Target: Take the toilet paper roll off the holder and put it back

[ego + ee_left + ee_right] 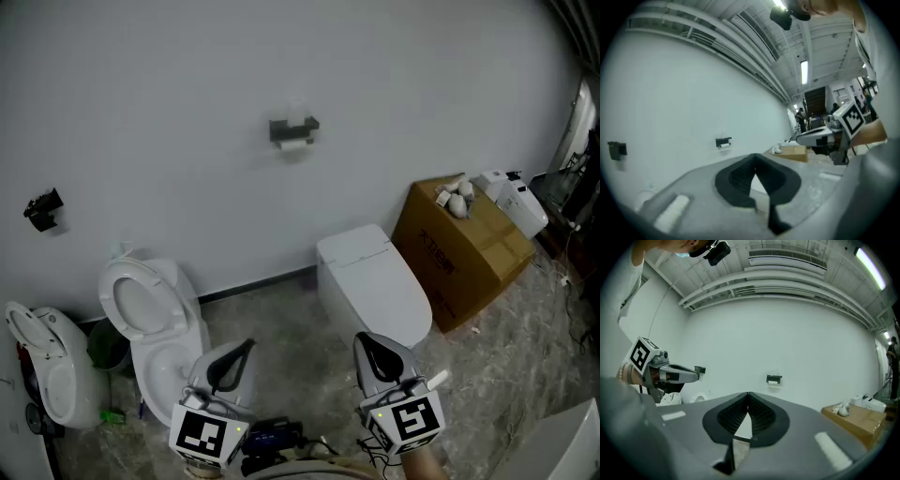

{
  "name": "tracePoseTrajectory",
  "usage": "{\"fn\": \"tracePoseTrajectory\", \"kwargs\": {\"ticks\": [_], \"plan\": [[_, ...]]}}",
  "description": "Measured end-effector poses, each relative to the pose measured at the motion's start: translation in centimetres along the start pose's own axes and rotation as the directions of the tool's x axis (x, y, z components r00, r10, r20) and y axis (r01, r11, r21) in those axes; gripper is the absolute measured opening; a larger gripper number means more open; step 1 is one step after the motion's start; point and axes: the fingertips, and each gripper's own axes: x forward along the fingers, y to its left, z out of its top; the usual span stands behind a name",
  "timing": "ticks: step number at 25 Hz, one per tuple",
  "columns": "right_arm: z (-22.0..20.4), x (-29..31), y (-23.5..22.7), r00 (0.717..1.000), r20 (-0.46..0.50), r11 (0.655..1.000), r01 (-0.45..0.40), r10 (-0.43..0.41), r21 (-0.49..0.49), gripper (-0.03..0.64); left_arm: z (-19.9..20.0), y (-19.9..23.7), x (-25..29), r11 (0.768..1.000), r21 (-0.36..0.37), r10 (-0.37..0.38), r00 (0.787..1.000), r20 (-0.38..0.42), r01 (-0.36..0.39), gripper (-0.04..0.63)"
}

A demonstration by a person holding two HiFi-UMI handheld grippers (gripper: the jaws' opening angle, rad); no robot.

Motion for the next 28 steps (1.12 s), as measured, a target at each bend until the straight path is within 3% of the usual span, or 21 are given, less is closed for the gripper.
{"fn": "tracePoseTrajectory", "kwargs": {"ticks": [4, 18, 20, 24, 28], "plan": [[0.0, -0.2, -0.1, 1.0, -0.003, 1.0, -0.003, 0.003, -0.004, 0.003, 0.2, 0.0, 0.1, 0.999, 0.046, 0.007, 1.0, 0.023, -0.008, -0.008], [0.4, -0.9, 0.1, 0.999, 0.031, 0.999, -0.021, 0.02, 0.03, 0.005, 0.8, -0.6, -0.1, 1.0, 0.024, 0.008, 0.999, 0.051, -0.009, -0.006], [0.6, -1.1, 0.1, 0.999, 0.038, 0.999, -0.021, 0.02, 0.032, 0.008, 1.0, -0.9, -0.1, 1.0, 0.014, -0.001, 0.998, 0.059, 0.0, 0.05], [0.9, -1.3, 0.1, 0.998, 0.044, 0.998, -0.041, 0.04, 0.042, 0.138, 1.0, -1.6, 0.0, 1.0, 0.012, -0.006, 0.998, 0.064, 0.005, 0.112], [0.8, -1.8, -0.3, 0.998, 0.038, 0.999, -0.042, 0.041, 0.01, 0.14, 0.8, -2.4, 0.0, 1.0, 0.011, -0.005, 0.999, 0.041, 0.005, 0.112]]}}
